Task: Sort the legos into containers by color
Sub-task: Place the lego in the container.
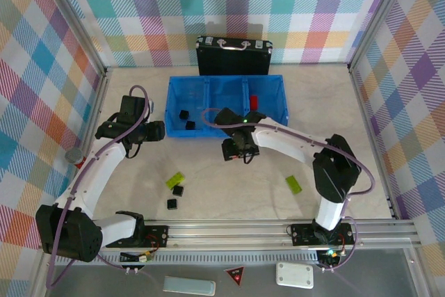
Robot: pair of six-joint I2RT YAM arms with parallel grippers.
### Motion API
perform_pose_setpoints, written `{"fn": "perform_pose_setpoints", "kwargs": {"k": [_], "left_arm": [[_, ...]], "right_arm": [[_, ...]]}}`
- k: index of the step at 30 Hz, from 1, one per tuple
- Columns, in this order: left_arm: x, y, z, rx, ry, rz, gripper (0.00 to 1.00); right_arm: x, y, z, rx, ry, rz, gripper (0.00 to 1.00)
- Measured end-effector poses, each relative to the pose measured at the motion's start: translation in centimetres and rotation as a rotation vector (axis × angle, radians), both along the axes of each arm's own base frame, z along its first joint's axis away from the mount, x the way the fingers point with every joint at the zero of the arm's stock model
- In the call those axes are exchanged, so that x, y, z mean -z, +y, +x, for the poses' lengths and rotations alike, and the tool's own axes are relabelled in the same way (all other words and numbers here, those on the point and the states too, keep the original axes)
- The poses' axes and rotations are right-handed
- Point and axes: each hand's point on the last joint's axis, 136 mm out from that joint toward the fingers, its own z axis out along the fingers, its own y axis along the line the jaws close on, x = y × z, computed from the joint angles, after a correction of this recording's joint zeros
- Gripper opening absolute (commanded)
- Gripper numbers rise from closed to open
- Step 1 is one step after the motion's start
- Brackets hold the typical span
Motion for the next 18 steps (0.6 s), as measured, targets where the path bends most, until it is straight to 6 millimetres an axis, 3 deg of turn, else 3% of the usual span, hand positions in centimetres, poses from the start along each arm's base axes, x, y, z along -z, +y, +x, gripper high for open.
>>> {"fn": "perform_pose_setpoints", "kwargs": {"k": [7, 18], "left_arm": [[0.0, 0.0, 0.0, 0.000, 0.000, 0.000, 0.62], [0.3, -0.1, 0.1, 0.002, 0.010, -0.002, 0.62]], "right_arm": [[-1.2, -3.7, 2.2, 0.034, -0.017, 0.013, 0.70], [-1.5, -9.0, 6.5, 0.102, -0.026, 0.004, 0.69]]}}
